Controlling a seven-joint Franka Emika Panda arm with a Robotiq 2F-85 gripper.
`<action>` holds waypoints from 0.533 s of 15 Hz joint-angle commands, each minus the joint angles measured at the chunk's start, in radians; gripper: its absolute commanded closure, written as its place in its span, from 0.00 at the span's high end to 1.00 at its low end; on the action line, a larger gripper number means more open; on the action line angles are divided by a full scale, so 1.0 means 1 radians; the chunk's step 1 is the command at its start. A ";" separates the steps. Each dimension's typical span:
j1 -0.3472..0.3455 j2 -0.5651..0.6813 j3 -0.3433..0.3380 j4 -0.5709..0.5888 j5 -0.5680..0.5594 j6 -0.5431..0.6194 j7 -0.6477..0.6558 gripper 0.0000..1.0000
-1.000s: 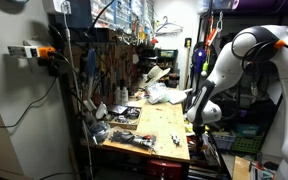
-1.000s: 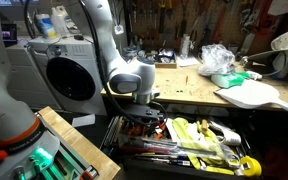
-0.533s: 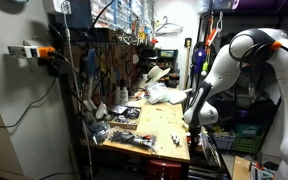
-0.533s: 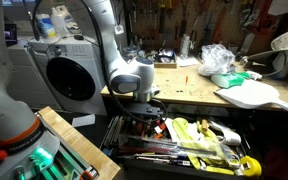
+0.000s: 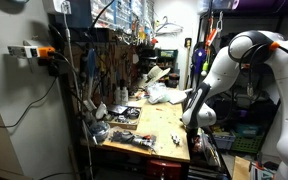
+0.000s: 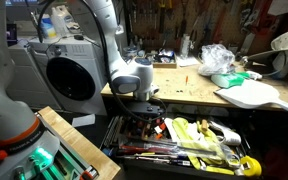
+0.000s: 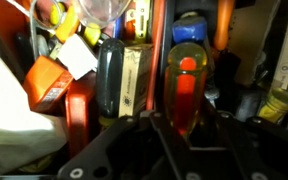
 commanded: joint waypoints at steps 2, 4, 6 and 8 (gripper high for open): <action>-0.060 0.012 0.051 -0.004 0.004 0.036 -0.060 0.74; -0.073 -0.005 0.054 -0.017 0.001 0.029 -0.073 0.90; -0.101 -0.031 0.066 -0.034 0.009 0.011 -0.098 1.00; -0.120 -0.059 0.065 -0.052 0.011 -0.007 -0.111 1.00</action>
